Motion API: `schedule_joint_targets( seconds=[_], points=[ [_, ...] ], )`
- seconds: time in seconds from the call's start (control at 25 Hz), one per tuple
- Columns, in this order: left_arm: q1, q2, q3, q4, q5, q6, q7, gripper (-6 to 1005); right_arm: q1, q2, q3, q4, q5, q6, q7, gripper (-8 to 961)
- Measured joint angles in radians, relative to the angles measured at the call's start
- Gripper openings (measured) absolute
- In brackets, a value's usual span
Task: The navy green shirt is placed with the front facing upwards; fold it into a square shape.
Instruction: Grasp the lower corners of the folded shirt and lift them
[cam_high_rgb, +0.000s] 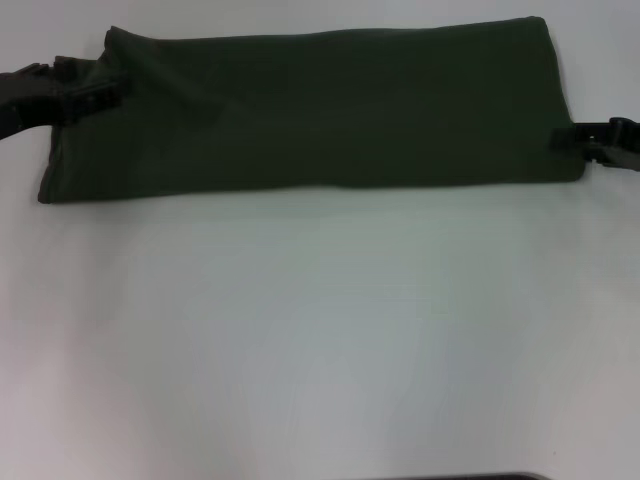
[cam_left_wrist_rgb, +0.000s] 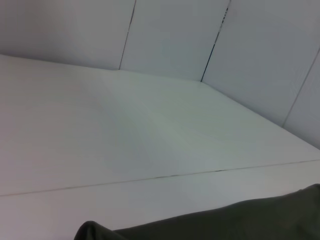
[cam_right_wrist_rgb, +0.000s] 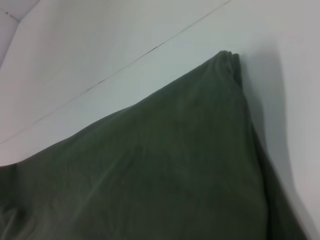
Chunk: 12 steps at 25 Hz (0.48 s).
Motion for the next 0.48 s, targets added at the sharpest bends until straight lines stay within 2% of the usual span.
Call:
schedule_joint_targets(
  seconds=[0.2, 0.48],
  points=[
    [-0.003, 0.000, 0.000, -0.001, 0.002, -0.016, 0.000, 921, 0.008, 0.014, -0.008, 0.001, 0.000, 0.005, -0.003, 551],
    [-0.004, 0.002, 0.000, -0.002, 0.005, -0.023, 0.000, 921, 0.010, 0.014, -0.013, 0.001, -0.001, -0.004, -0.003, 526]
  ],
)
